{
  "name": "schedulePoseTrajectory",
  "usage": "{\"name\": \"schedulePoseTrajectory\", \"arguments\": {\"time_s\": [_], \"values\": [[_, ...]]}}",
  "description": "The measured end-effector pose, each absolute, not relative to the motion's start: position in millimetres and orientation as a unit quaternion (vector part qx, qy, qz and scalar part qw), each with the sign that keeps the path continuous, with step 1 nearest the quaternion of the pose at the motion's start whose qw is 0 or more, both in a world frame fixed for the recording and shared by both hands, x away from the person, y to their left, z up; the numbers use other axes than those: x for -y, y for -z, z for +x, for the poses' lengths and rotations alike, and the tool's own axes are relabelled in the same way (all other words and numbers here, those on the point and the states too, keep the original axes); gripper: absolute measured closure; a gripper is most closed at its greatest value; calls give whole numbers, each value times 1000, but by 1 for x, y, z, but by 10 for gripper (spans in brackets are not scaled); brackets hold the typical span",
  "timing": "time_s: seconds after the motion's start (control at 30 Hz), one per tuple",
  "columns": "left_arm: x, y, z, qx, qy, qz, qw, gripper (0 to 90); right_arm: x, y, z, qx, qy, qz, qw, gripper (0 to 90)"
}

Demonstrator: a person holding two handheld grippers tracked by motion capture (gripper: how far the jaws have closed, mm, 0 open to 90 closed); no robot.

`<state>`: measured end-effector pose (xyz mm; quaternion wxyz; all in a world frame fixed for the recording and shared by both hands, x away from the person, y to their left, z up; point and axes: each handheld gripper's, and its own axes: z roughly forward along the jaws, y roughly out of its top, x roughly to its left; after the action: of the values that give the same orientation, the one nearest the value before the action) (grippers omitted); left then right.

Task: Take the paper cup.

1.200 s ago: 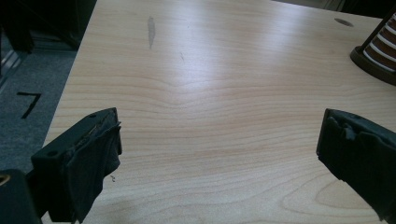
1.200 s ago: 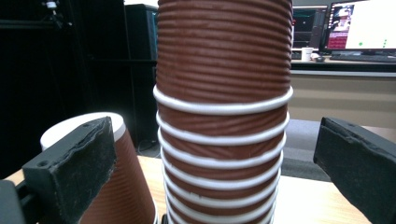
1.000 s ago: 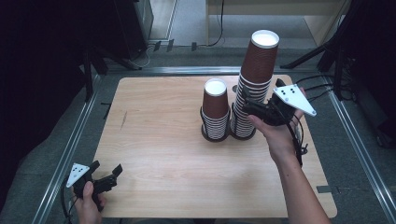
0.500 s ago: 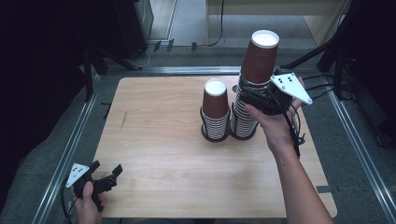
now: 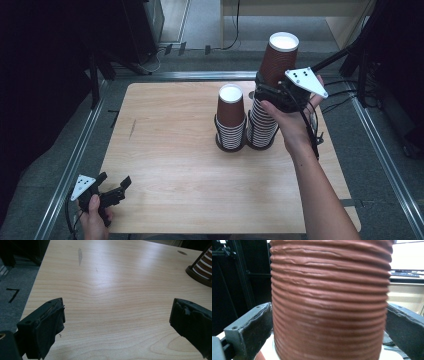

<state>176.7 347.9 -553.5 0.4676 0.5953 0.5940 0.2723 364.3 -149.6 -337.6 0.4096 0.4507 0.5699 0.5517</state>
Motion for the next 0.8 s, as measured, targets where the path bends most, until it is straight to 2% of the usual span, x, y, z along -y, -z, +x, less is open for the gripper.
{"name": "schedulePoseTrajectory", "arguments": {"time_s": [0.27,0.33,0.4,0.8], "values": [[-348,554,177,-594,-270,596,468,4,147,335,372,-567,-541,460,417,5],[-348,553,177,-594,-270,596,468,3,147,335,372,-568,-542,460,415,20],[-348,553,177,-594,-269,596,468,4,147,334,371,-570,-548,457,408,79],[-348,554,178,-593,-269,599,466,4,145,330,370,-569,-547,452,415,93]]}}
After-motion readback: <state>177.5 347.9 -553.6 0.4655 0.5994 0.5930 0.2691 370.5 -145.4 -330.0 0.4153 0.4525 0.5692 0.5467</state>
